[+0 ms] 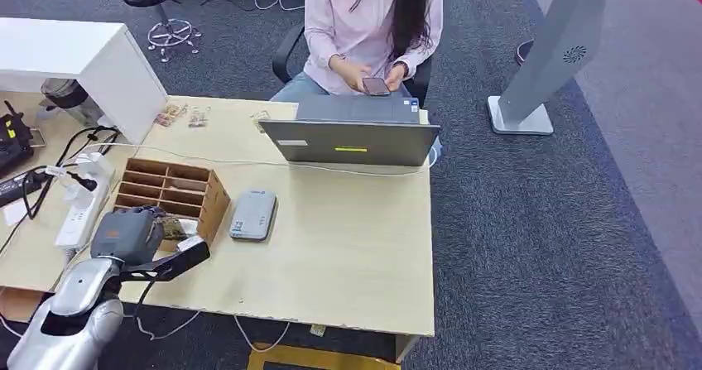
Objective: Pass the card to the sensor for recognition and then transmit it.
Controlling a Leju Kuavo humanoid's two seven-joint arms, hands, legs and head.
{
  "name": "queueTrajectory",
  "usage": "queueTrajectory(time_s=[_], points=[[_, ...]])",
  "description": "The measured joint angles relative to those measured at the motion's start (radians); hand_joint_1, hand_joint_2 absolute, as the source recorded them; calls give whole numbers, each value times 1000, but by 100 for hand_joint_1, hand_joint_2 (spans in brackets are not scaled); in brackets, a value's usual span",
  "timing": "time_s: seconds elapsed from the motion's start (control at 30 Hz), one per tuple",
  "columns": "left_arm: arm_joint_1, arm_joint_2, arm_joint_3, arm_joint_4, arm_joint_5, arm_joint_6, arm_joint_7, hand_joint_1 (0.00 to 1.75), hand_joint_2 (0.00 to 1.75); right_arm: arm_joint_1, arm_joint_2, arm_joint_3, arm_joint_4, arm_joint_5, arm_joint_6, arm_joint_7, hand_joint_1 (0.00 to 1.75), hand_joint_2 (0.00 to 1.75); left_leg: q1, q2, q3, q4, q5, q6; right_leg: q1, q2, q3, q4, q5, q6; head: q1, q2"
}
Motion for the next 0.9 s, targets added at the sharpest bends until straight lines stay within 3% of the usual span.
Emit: queueTrajectory(time_s=[0.43, 0.77, 0.9], points=[[0, -2, 0, -9, 3, 49, -31, 175, 175, 0, 0, 1, 0, -6, -3, -2, 0, 175, 0, 0, 0, 0, 0, 0, 0, 0, 0, 0, 0, 0, 0, 0], [-61, 48, -22, -232, 56, -3, -50, 175, 175, 0, -1, 1, 0, -36, -8, -16, 0, 175, 0, 0, 0, 0, 0, 0, 0, 0, 0, 0, 0, 0, 0, 0], [-128, 59, -41, -260, 52, -14, -41, 175, 175, -1, -1, 2, 0, -33, -4, -14, 0, 175, 0, -1, 0, 0, 0, 0, 0, -1, 0, 0, 0, 0, 0, 0]])
